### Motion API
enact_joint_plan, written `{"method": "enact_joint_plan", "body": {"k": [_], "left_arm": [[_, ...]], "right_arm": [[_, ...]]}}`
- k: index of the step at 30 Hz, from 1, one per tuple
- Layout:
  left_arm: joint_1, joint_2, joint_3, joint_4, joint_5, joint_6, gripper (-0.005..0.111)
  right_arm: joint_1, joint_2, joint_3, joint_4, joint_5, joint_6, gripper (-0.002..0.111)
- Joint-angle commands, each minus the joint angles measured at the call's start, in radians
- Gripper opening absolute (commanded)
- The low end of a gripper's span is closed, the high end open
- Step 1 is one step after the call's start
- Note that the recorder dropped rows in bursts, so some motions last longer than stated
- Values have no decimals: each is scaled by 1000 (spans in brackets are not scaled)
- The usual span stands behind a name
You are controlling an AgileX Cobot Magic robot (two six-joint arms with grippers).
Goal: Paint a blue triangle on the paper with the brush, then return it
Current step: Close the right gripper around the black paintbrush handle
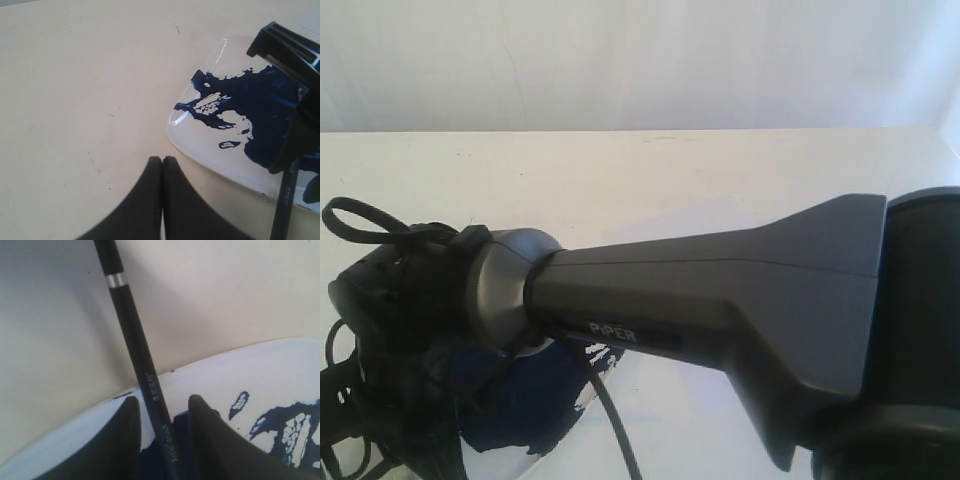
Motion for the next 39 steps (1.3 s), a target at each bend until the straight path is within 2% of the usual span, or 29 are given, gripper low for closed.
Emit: {"method": "enact_joint_plan", "body": {"k": [1, 5, 39], "left_arm": [[0, -5, 0, -10, -2, -8, 0], [0, -5, 0, -10, -2, -8, 0], [0, -5, 0, -10, -2, -8, 0]], "right_arm": [[-13, 11, -2, -2, -2, -12, 30], [-13, 19, -2, 0, -11, -12, 27], [-16, 58, -2, -18, -26, -39, 25]]}}
